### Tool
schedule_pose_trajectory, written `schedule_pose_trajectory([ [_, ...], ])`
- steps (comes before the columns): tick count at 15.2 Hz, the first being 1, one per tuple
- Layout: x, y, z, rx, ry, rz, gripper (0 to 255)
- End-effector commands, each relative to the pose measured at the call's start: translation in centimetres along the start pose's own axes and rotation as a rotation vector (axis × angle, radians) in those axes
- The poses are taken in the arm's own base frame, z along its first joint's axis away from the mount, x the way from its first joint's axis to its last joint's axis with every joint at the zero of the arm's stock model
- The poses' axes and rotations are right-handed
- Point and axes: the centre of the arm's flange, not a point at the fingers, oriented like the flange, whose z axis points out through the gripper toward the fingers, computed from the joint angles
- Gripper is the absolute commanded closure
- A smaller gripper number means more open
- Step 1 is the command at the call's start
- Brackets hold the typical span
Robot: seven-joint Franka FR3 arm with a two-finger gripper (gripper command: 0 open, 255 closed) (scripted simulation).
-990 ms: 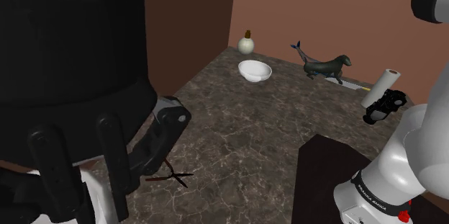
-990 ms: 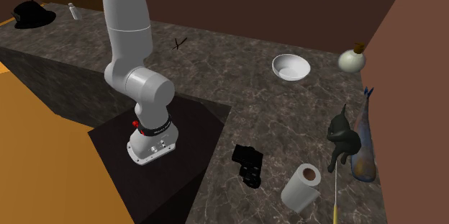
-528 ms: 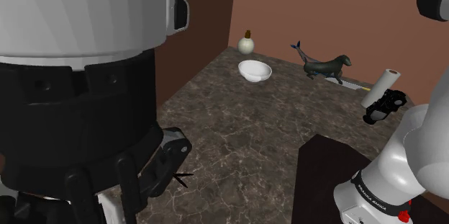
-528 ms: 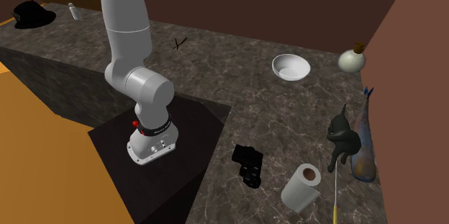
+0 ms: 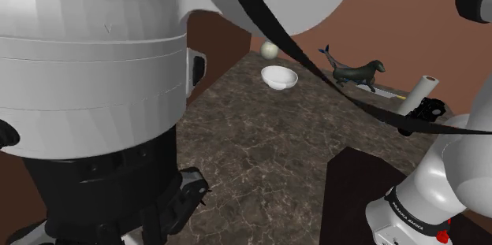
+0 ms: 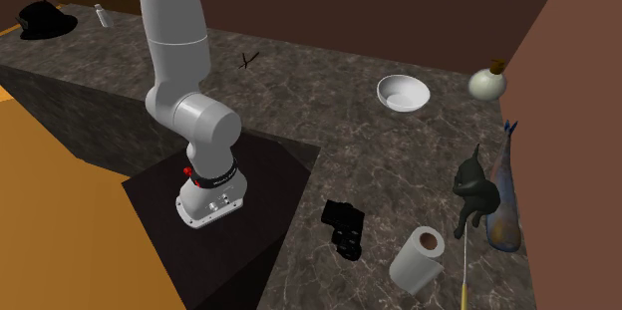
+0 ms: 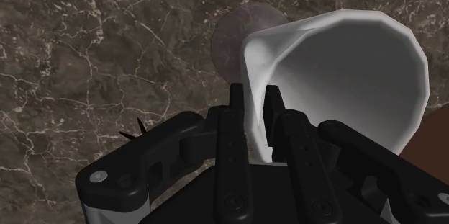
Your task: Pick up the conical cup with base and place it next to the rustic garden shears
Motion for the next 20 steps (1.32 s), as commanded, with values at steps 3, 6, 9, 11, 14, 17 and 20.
schedule_pose_trajectory([
  [3, 0.3, 0.4, 2.1, 0.001, 0.001, 0.0, 255],
  [6, 0.5, 0.6, 3.6, 0.001, 0.001, 0.0, 255],
  [9, 0.7, 0.9, 5.2, 0.001, 0.001, 0.0, 255],
  [11, 0.9, 1.0, 6.2, 0.001, 0.001, 0.0, 255],
  [14, 1.1, 1.3, 7.8, 0.001, 0.001, 0.0, 255],
  [17, 1.3, 1.5, 9.3, 0.001, 0.001, 0.0, 255],
  [20, 1.4, 1.6, 10.0, 0.001, 0.001, 0.0, 255],
])
